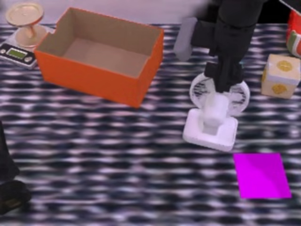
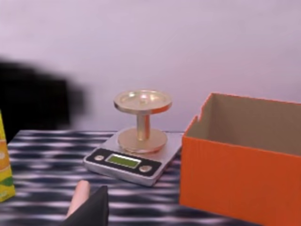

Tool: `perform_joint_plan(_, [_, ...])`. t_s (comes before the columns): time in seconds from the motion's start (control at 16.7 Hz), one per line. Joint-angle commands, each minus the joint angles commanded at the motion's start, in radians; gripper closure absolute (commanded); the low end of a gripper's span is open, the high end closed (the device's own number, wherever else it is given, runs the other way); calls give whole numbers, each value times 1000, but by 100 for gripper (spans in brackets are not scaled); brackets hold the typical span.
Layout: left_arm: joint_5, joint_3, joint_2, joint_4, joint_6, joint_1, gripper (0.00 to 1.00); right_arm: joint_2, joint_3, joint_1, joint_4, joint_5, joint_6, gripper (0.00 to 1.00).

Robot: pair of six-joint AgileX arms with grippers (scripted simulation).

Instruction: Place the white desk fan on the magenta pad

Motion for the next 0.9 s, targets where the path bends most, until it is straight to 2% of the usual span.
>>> perform_joint_plan(0.24, [0,0,0,0,0,0,0,-12,-13,3,-1,-2,60,100])
perform_joint_plan(0.42, [0,0,0,0,0,0,0,-46,-45,3,5,-5,213,100])
perform_joint_plan(0.66, [0,0,0,0,0,0,0,-132,-118,-5,26,-10,565,100])
perform_joint_plan(0.9, [0,0,0,0,0,0,0,-246,-213,-20,59,-14,1043,100])
